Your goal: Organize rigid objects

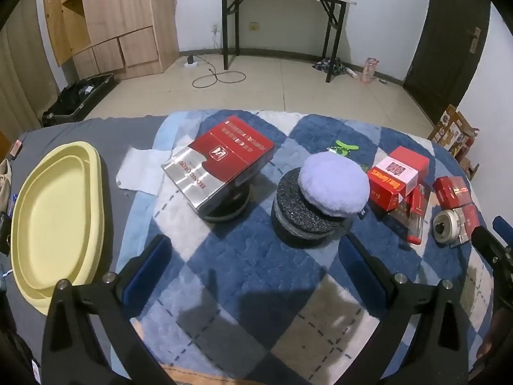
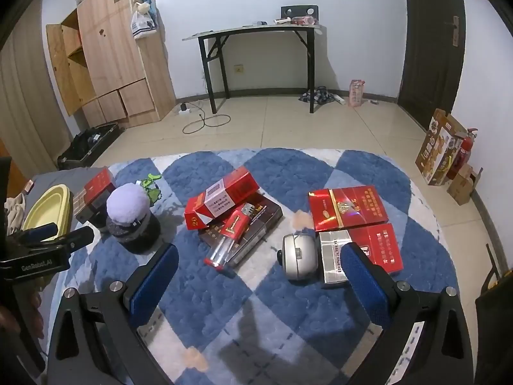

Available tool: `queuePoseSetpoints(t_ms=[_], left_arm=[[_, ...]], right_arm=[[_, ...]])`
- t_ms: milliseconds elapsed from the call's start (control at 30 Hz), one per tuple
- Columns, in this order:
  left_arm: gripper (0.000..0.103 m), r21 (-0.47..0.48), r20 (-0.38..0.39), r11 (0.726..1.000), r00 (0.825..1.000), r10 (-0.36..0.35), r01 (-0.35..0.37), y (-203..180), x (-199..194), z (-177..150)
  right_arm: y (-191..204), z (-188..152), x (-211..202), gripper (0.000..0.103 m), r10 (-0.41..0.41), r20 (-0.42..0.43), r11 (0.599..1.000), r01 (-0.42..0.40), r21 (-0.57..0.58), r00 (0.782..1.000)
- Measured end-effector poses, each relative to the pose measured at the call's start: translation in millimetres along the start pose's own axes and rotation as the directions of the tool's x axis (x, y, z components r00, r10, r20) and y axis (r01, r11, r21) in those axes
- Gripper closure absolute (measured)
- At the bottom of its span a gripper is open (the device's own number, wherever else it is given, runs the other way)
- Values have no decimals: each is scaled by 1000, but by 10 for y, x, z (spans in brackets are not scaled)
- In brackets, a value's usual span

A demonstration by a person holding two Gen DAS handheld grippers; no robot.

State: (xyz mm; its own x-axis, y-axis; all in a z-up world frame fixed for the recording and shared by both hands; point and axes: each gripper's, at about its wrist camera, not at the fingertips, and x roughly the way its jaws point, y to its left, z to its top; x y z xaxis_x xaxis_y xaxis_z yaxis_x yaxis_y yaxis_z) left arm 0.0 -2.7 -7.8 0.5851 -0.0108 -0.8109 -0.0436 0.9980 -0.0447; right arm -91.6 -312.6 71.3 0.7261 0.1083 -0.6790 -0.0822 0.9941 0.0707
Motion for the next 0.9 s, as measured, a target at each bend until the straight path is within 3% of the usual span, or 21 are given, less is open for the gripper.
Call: queuePoseSetpoints(t_ms=[900], left_arm=[[0,31,-4,1000,1000,-2,3,-67,15,-32]], right_arm=[[4,-1,18,0,-4,-5,1000,4,0,1000]])
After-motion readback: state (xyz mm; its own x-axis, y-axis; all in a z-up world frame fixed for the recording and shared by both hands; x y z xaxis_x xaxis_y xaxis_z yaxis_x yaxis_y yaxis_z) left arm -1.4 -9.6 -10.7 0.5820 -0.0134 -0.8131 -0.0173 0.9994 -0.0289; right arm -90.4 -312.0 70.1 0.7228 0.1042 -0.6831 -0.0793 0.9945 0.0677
